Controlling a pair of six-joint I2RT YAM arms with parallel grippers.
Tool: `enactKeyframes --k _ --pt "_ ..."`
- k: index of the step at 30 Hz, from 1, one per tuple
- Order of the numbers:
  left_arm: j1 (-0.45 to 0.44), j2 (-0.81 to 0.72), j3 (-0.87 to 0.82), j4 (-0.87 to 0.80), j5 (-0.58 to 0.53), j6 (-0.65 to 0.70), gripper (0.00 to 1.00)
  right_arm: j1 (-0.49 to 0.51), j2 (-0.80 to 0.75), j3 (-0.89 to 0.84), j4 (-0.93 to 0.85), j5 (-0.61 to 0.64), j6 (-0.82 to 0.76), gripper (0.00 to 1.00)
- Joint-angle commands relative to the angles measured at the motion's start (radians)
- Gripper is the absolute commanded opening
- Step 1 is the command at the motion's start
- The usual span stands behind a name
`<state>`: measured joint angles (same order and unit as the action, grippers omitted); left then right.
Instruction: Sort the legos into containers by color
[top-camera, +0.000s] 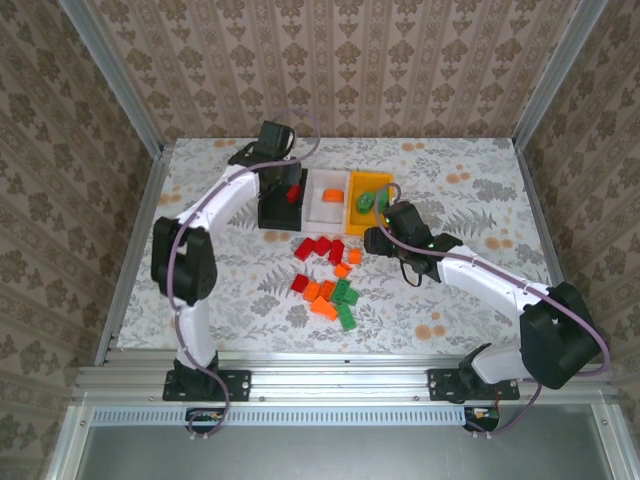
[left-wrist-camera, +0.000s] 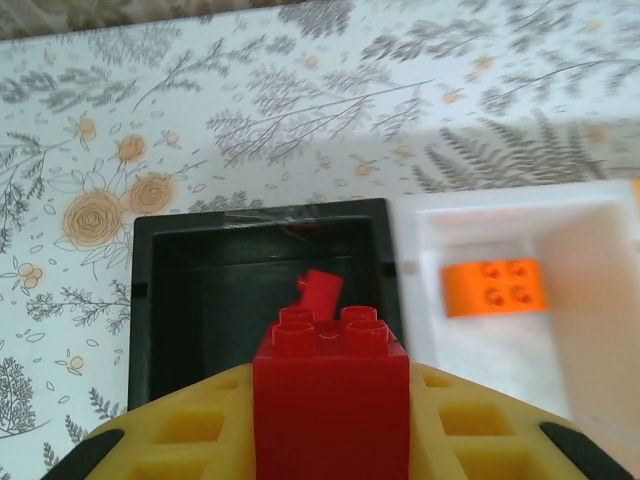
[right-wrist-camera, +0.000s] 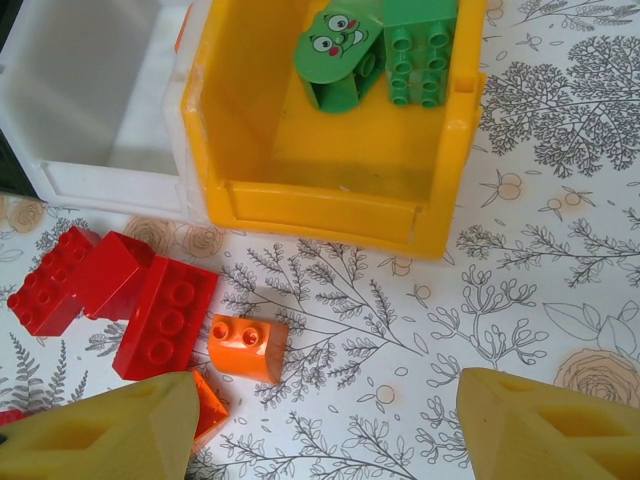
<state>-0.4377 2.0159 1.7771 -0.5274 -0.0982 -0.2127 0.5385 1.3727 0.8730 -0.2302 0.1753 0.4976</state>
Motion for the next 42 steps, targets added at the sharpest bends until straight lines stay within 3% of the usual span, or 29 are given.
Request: enactKeyframes --k 1,5,10,15,22,27,33,42 --pt "0.029 0.096 0.107 -0.143 -0.026 -0.005 0.25 0.008 0.009 -0.012 0.014 0.001 0.000 0.70" --pt "0.034 0.160 0.149 -0.164 -0.012 -0.011 0.27 0.012 0.012 -0.009 0.014 0.004 -0.002 0.70" --pt "0.033 0.144 0.114 -0.149 -0.001 -0.017 0.51 0.015 0.012 -0.008 0.014 0.007 -0.004 0.70" --pt "0.010 0.005 0.020 -0.109 0.012 -0.006 0.67 0.021 0.012 -0.005 0.015 0.006 -0.004 0.70" --pt "-0.142 -0.256 -0.403 0.051 0.079 0.058 0.68 0.029 0.012 -0.005 0.016 0.012 -0.007 0.70" --pt "-0.192 -0.279 -0.632 0.157 0.124 0.044 0.68 0.032 0.047 -0.002 0.017 0.010 -0.006 0.70" --pt "-0.218 -0.256 -0.721 0.223 0.138 0.050 0.70 0.034 0.045 -0.003 0.015 0.016 -0.008 0.70" --pt "-0.219 -0.160 -0.694 0.320 0.065 0.107 0.65 0.035 0.048 -0.002 0.014 0.018 -0.010 0.70"
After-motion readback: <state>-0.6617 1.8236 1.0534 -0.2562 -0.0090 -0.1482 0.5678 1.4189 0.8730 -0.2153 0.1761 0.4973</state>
